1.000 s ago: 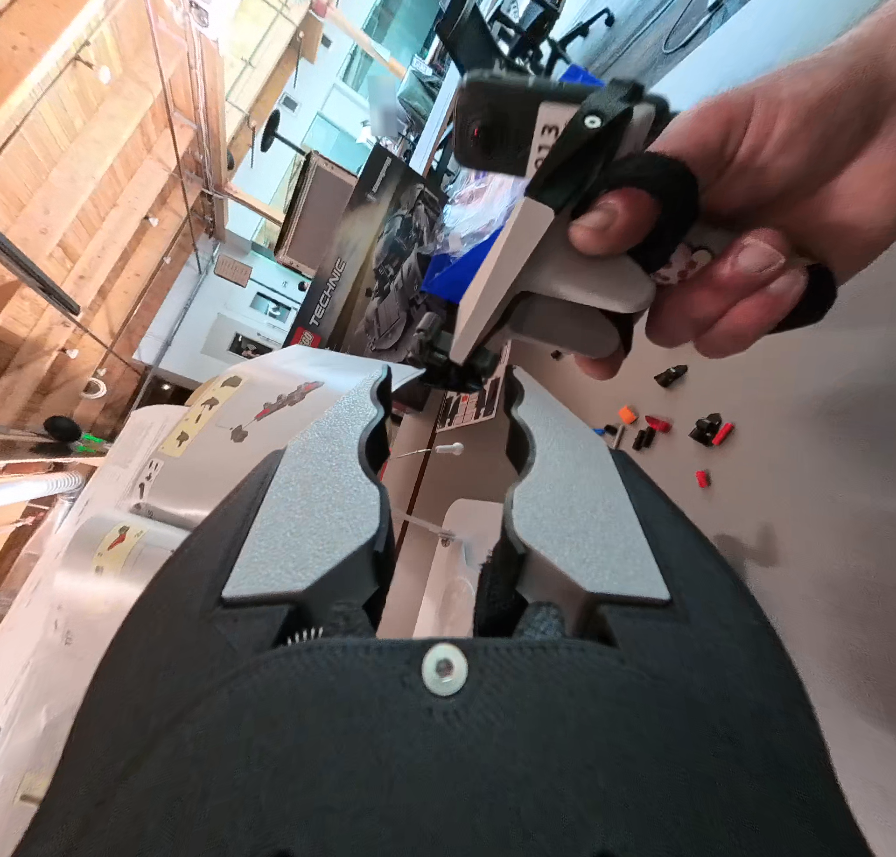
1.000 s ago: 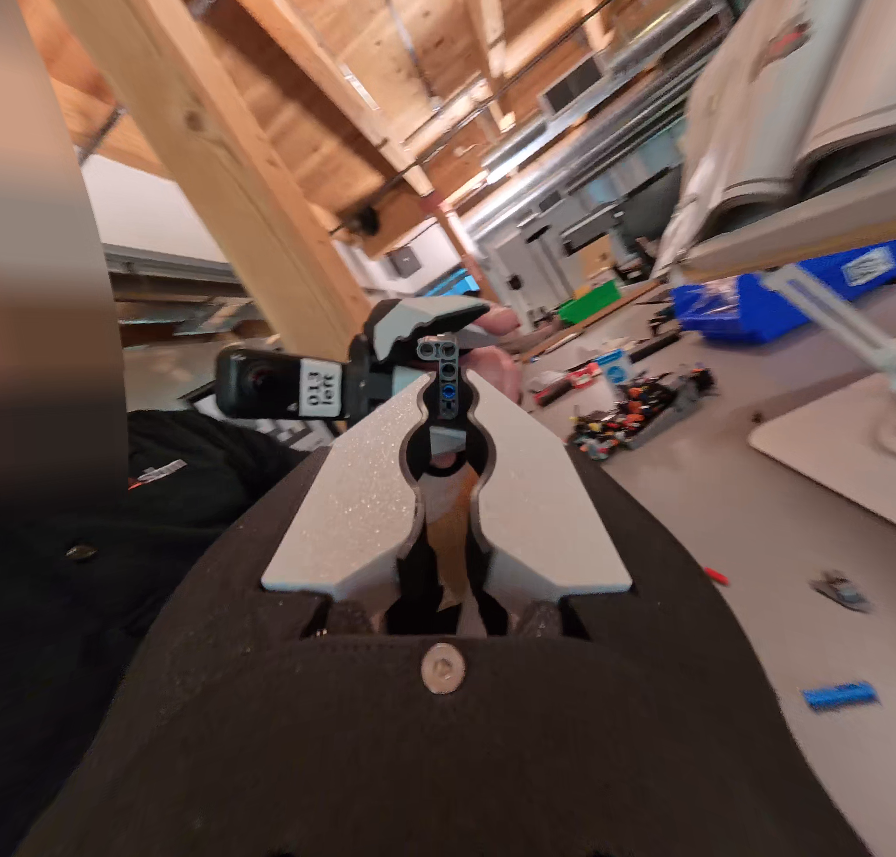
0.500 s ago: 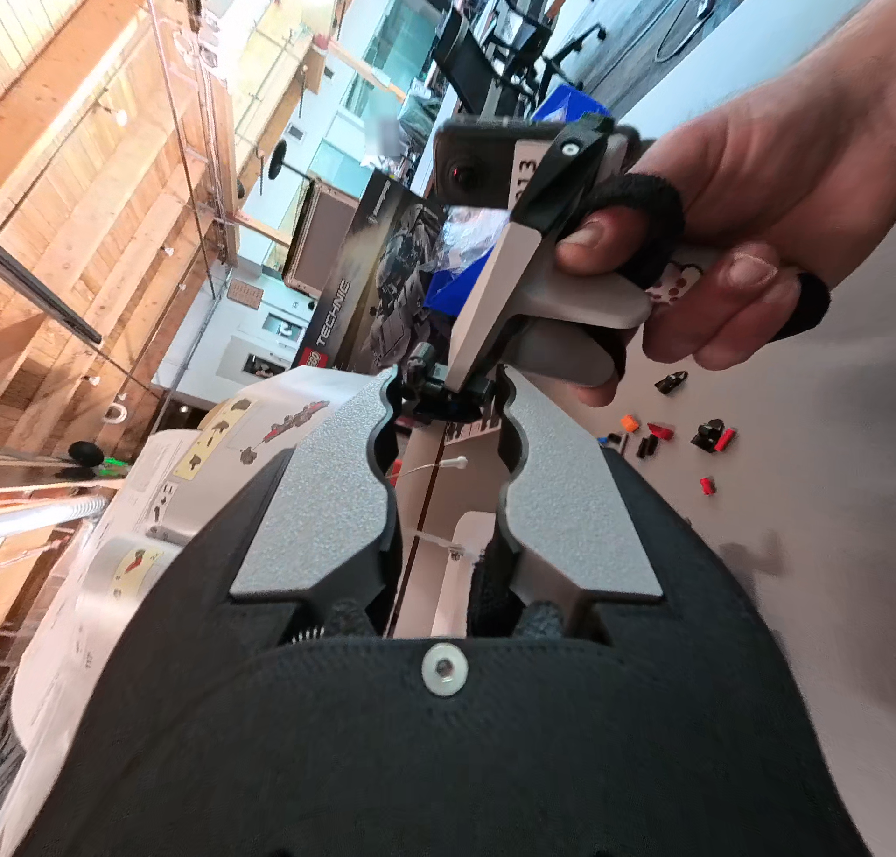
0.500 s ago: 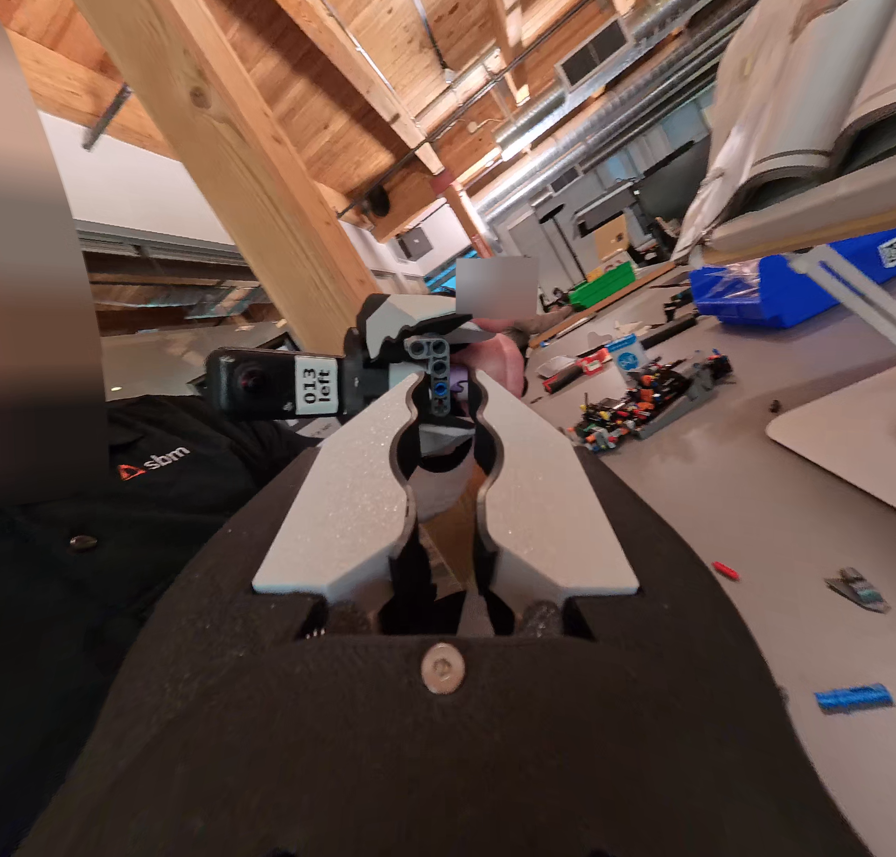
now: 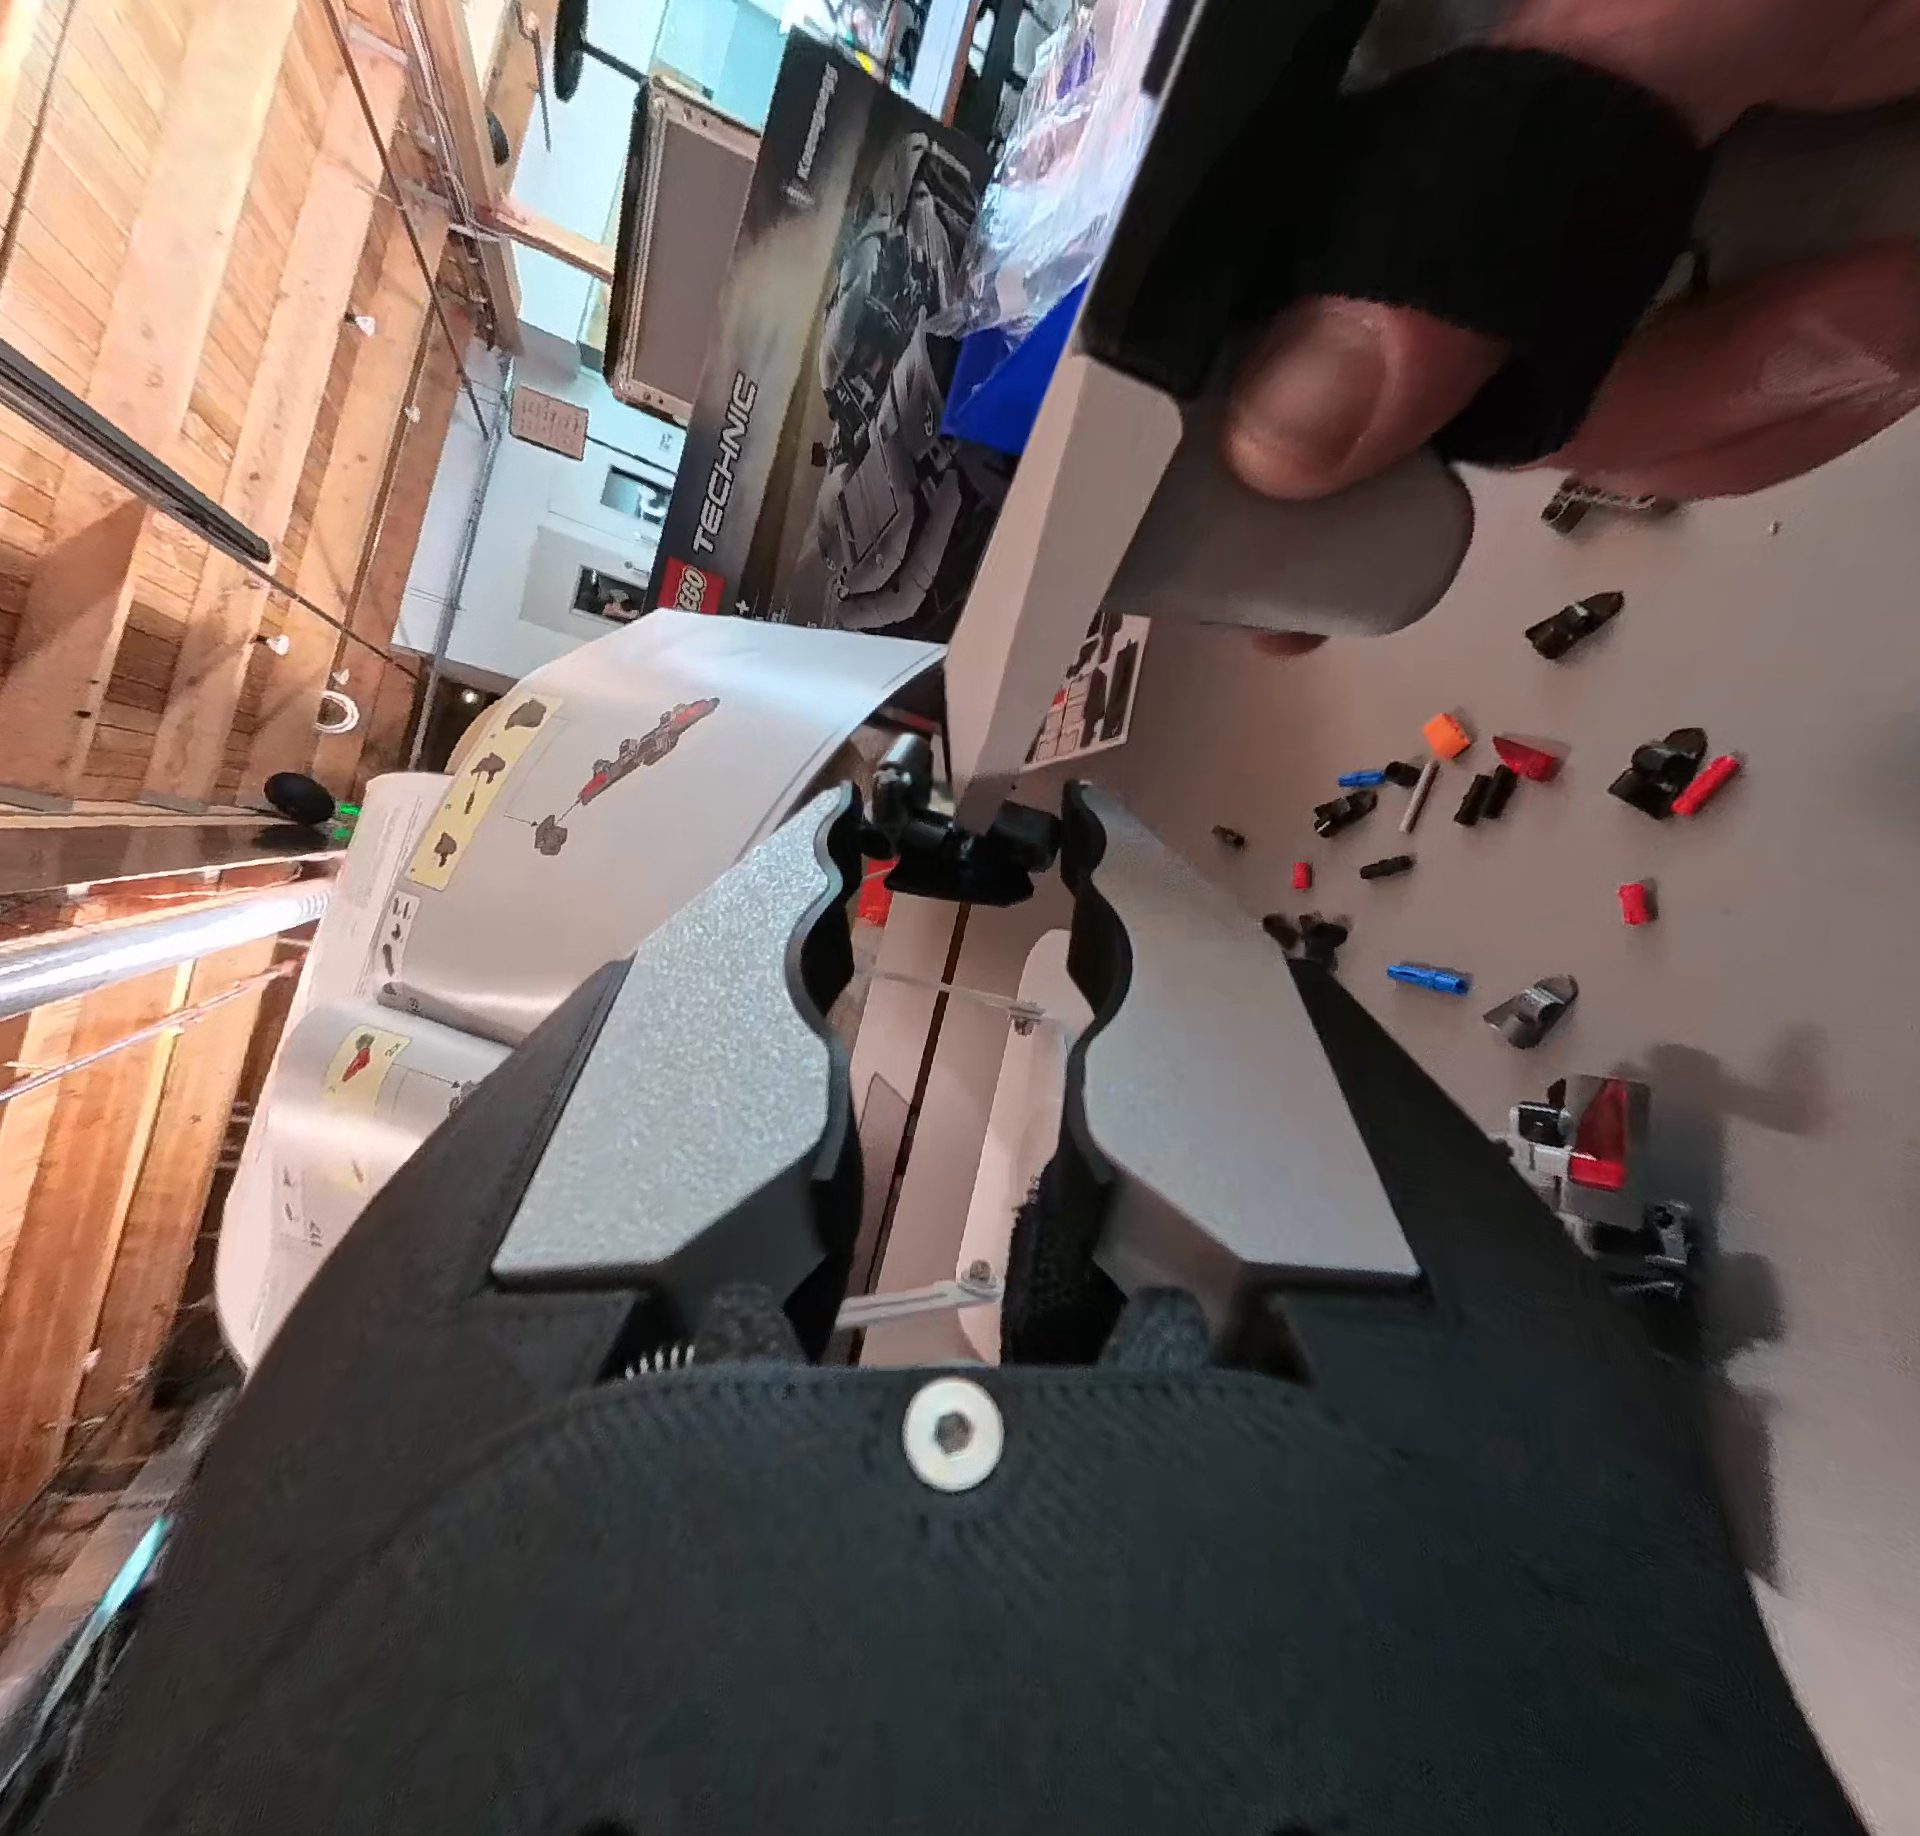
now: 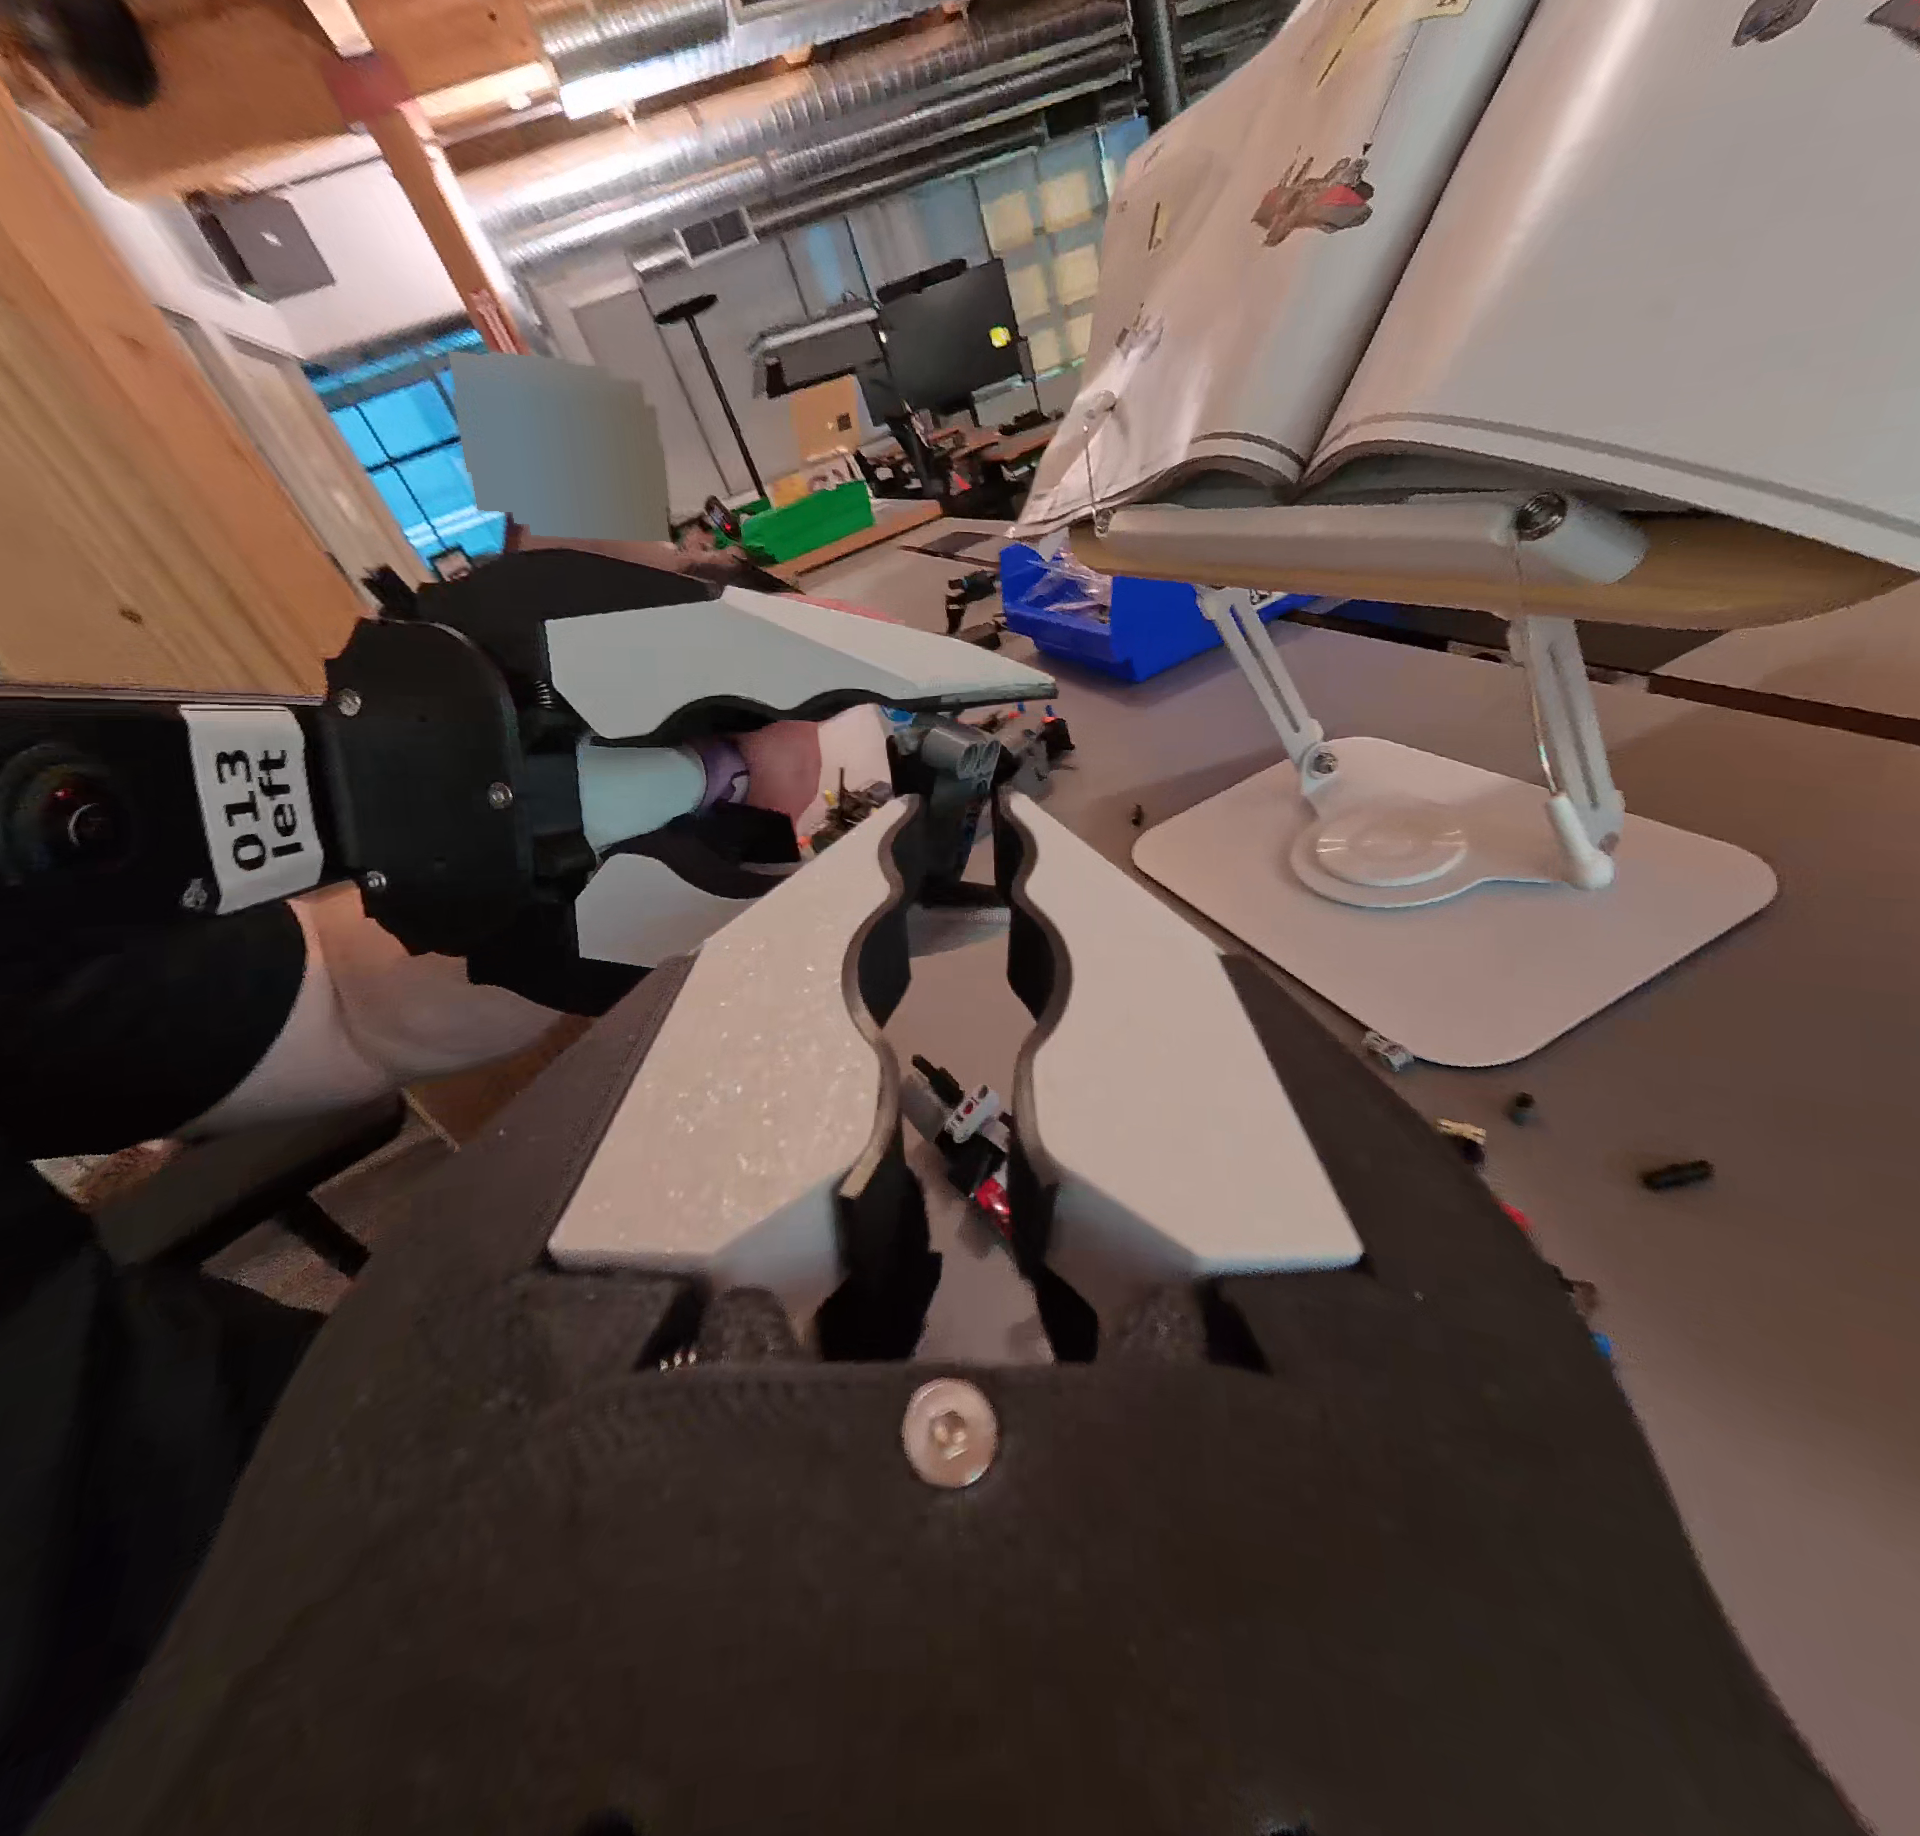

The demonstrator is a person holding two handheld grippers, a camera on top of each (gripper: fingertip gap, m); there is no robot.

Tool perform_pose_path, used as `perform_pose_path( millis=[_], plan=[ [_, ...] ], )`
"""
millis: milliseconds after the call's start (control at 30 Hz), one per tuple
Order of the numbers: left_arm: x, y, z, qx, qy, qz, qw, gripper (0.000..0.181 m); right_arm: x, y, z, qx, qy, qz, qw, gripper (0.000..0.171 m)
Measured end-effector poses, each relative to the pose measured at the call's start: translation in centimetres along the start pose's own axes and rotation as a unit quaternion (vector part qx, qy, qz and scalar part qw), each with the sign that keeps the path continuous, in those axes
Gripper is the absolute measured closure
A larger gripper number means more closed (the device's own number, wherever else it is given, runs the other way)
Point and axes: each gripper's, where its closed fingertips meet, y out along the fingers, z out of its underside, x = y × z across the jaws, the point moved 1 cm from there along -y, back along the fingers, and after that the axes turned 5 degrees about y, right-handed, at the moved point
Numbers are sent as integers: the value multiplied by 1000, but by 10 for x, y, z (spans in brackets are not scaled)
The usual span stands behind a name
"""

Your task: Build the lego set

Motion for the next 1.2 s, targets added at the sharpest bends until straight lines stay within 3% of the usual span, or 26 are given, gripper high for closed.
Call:
perform_pose_path(
  millis=[67, 267, 367, 900, 1100, 1200],
  plan=[
    [-1, 2, 3, 18, 8, -1, 1000, 146, -4, -1, -1, 5, -17, 28, 999, 164],
    [-6, 8, 5, 45, 20, -2, 999, 145, -7, 1, 6, 30, -16, 59, 998, 153],
    [-8, 11, 5, 57, 39, -8, 998, 146, -9, 1, 7, 34, -6, 63, 997, 157],
    [-7, 11, 5, 61, 42, -13, 997, 146, -10, -1, 5, 9, 53, 25, 998, 164],
    [-6, 12, 6, 71, 38, -18, 997, 146, -11, 1, 5, 22, 22, 69, 997, 143],
    [-9, 13, 0, 72, 53, -20, 996, 146, -10, 4, 9, 32, 7, 86, 996, 148]
  ],
)
